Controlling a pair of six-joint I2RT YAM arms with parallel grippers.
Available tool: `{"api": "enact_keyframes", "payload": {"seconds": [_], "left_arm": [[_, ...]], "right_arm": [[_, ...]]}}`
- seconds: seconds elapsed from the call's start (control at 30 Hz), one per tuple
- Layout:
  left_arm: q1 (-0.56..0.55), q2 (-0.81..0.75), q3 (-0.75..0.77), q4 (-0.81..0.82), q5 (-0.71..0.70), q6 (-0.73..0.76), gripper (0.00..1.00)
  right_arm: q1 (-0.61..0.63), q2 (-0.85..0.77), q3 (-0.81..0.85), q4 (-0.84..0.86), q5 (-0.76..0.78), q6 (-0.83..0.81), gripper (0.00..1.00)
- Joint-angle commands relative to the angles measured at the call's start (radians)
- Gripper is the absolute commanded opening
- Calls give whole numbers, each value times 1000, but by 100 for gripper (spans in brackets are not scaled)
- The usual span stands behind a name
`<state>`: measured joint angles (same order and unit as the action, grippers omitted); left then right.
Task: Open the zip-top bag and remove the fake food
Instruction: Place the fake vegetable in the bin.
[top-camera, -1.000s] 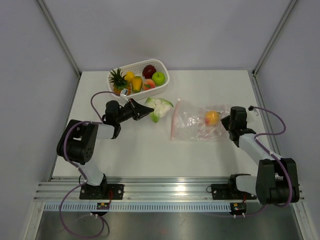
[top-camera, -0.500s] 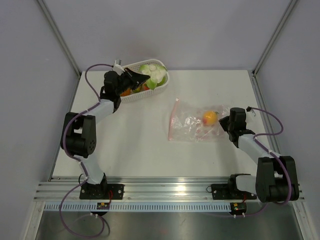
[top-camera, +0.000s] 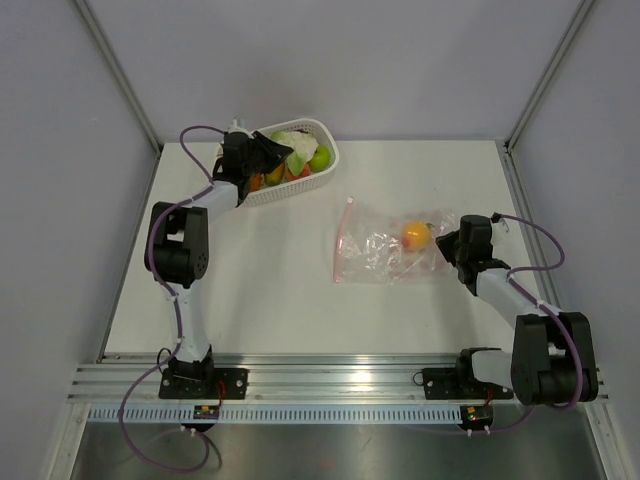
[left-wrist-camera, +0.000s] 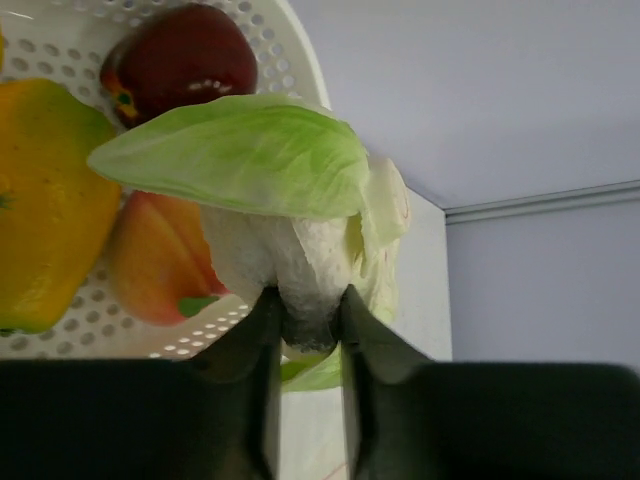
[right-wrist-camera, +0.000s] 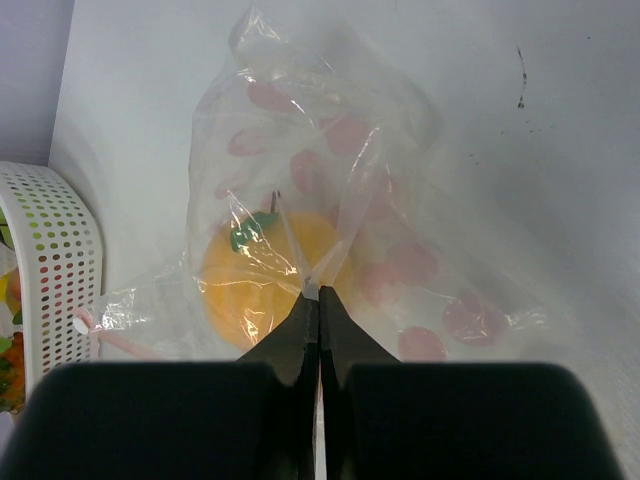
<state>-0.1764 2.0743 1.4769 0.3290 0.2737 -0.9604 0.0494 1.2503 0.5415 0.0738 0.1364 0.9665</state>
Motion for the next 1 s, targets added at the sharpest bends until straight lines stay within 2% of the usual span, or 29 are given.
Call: {"api": "enact_keyframes", "payload": {"seconds": [0.0, 0.07, 0.17, 0.3, 0.37, 0.47, 0.57, 0.7, 0.97], "left_arm": [[11, -3, 42, 44, -76, 0, 32], [12, -11, 23, 48, -76, 0, 51], [14, -61, -16, 32, -77, 25, 61], [17, -152, -49, -46, -100, 84, 70], [17, -177, -23, -175, -114, 106, 72], [18, -250, -53, -228, -114, 109, 75], [17, -354, -148, -211, -105, 95, 77], [8, -447, -256, -192, 1, 60, 78], [-75, -644, -516, -153, 32, 54, 78]], "right_arm": [[-3, -6, 9, 34, -17, 12, 0], [-3, -8, 8, 46, -40, 12, 0], [-3, -25, 11, 34, -29, 5, 0], [-3, -40, 8, 32, -15, -3, 0], [-3, -35, 11, 34, -24, -11, 0], [-5, -20, 18, 38, -41, -26, 0], [-3, -12, 25, 41, -50, -41, 0], [-2, -12, 32, 46, -69, -66, 0], [1, -11, 44, 54, -95, -94, 0]]}}
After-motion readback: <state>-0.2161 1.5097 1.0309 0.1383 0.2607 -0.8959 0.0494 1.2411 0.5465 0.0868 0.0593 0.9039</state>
